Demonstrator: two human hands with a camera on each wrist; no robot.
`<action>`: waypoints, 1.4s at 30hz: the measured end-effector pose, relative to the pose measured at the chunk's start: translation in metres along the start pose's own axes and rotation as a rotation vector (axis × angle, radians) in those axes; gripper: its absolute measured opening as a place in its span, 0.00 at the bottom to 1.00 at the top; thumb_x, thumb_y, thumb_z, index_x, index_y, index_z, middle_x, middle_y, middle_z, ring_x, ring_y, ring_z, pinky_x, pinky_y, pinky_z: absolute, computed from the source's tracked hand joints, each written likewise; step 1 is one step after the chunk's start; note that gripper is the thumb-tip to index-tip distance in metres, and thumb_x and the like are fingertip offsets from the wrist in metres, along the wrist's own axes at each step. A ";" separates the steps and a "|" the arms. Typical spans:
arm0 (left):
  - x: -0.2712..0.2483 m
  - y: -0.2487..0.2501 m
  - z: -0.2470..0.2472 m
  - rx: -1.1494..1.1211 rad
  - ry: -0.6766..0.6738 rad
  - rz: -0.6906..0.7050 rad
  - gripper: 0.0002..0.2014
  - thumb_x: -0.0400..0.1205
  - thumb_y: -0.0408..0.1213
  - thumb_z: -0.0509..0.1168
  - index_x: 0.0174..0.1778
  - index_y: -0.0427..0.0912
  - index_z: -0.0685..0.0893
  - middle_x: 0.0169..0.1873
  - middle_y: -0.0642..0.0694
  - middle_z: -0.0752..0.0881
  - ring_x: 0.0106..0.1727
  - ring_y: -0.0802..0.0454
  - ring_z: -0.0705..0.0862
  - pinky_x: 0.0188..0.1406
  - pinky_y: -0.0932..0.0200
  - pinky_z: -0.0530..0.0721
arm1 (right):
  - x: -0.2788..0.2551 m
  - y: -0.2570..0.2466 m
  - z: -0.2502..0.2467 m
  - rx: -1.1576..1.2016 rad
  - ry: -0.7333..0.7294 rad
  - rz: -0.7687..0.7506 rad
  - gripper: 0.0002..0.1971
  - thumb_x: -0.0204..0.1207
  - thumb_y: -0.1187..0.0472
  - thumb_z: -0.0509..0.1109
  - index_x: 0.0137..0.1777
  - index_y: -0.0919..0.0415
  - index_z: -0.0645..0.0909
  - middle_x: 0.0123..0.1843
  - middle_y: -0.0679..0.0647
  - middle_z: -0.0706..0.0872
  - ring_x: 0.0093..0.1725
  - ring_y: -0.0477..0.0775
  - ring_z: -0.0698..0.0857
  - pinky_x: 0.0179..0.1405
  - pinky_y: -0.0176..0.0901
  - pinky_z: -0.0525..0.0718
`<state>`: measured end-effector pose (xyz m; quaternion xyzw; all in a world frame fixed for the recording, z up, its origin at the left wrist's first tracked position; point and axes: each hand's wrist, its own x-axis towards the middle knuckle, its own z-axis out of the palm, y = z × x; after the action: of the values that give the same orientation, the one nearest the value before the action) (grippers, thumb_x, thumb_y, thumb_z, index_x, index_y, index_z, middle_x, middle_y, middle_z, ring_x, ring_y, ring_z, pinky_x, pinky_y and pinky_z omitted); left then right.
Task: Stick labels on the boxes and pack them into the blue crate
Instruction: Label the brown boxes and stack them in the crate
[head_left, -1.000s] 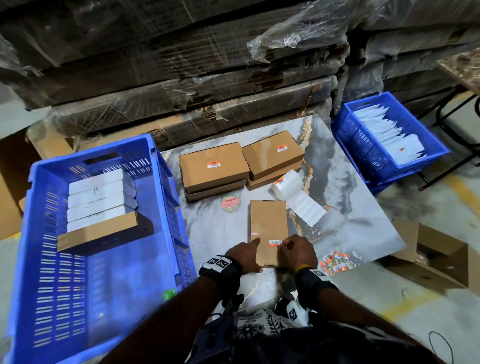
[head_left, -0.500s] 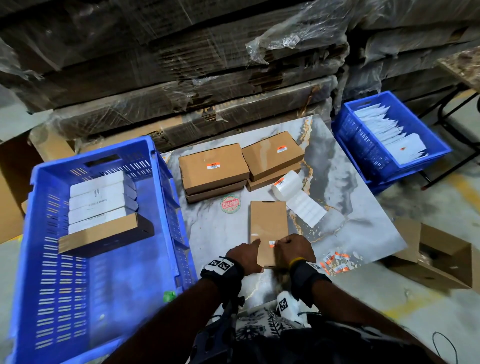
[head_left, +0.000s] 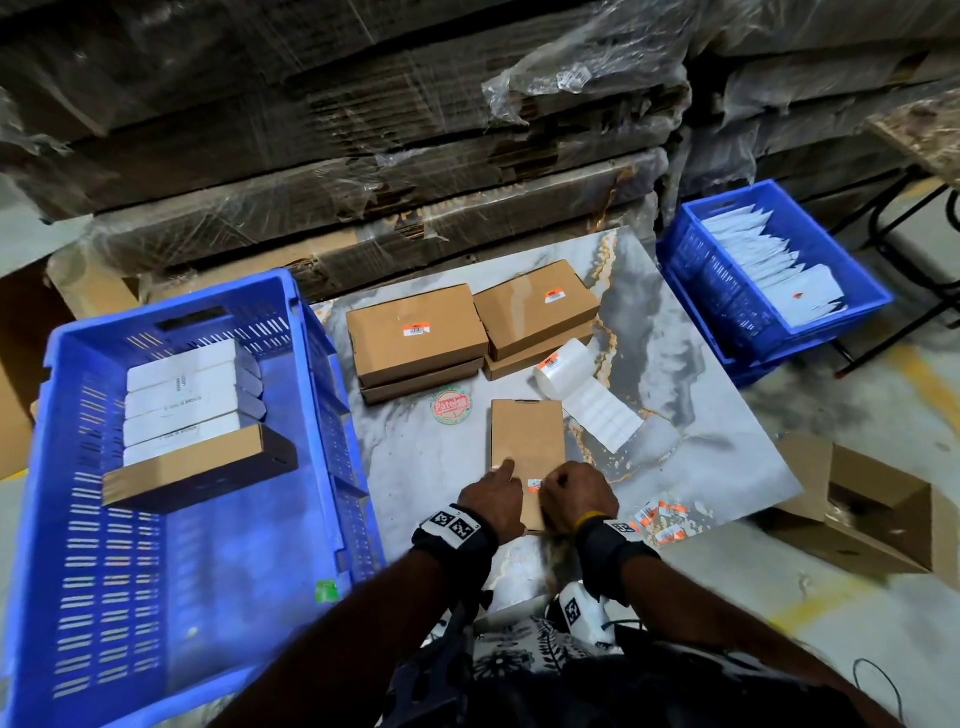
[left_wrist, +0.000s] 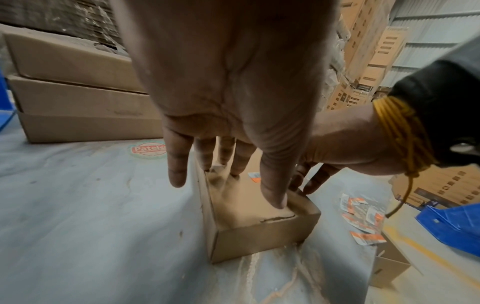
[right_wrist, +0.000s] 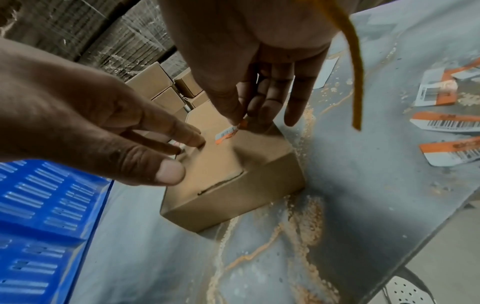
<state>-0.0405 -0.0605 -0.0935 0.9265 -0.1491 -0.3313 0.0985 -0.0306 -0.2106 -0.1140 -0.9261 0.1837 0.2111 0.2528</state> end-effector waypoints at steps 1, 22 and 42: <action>0.000 0.000 0.000 -0.003 0.004 -0.002 0.36 0.80 0.48 0.70 0.80 0.39 0.66 0.86 0.43 0.48 0.84 0.44 0.59 0.77 0.44 0.71 | 0.000 0.000 0.000 0.015 -0.006 -0.005 0.09 0.74 0.53 0.66 0.43 0.53 0.87 0.51 0.54 0.87 0.52 0.61 0.86 0.45 0.42 0.81; 0.009 0.004 -0.011 -0.232 0.164 -0.027 0.30 0.80 0.47 0.68 0.78 0.49 0.69 0.73 0.44 0.74 0.72 0.43 0.77 0.69 0.51 0.77 | -0.017 0.026 -0.014 0.369 -0.003 -0.144 0.07 0.76 0.62 0.70 0.37 0.51 0.83 0.45 0.49 0.90 0.48 0.52 0.86 0.54 0.41 0.82; 0.047 0.091 -0.004 -0.317 -0.075 0.036 0.25 0.81 0.53 0.68 0.72 0.49 0.77 0.68 0.42 0.82 0.67 0.43 0.81 0.67 0.51 0.79 | 0.007 0.143 -0.078 0.360 0.110 0.269 0.14 0.70 0.53 0.78 0.29 0.55 0.77 0.31 0.53 0.83 0.42 0.63 0.87 0.46 0.51 0.86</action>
<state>-0.0223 -0.1611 -0.0925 0.8835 -0.1151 -0.3832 0.2436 -0.0655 -0.3699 -0.1118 -0.8434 0.3535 0.1560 0.3733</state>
